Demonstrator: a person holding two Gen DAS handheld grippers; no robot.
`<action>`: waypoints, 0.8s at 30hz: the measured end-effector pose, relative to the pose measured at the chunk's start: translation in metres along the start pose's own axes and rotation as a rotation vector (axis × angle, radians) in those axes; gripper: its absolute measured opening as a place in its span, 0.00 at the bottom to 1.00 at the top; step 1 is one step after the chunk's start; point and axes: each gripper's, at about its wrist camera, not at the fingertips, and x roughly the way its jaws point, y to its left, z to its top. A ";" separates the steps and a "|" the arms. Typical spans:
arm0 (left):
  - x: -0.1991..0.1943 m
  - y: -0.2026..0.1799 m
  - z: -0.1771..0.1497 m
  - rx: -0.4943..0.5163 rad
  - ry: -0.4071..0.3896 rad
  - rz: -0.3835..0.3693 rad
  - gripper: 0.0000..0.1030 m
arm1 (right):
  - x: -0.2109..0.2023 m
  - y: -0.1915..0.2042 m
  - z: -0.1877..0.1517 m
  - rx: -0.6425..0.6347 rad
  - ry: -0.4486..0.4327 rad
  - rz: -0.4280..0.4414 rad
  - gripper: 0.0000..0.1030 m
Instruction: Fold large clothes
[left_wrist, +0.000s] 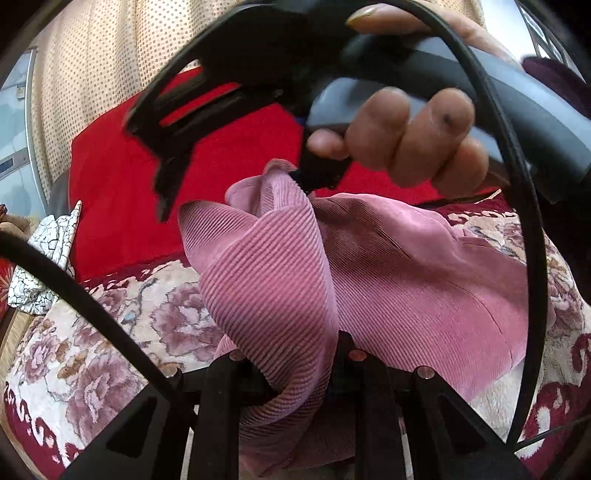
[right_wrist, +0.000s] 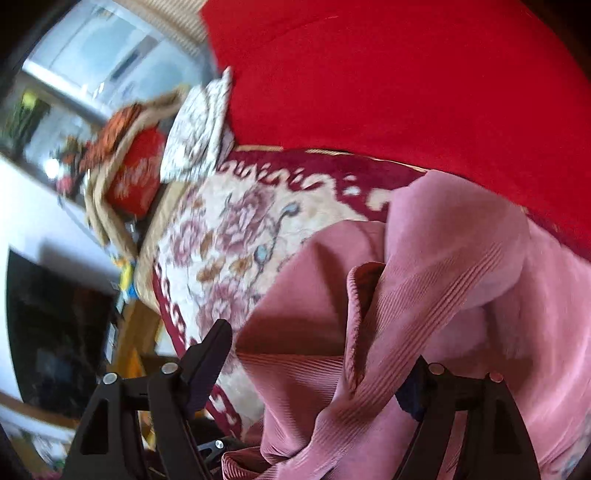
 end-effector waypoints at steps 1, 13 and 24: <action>0.000 -0.001 0.000 0.004 -0.001 0.003 0.20 | 0.003 0.004 0.000 -0.025 0.011 -0.021 0.83; -0.025 -0.019 0.009 0.046 -0.106 -0.073 0.20 | -0.034 -0.037 -0.057 0.006 -0.166 -0.212 0.16; -0.062 -0.076 0.004 0.319 -0.294 -0.077 0.62 | -0.124 -0.167 -0.183 0.391 -0.443 -0.518 0.12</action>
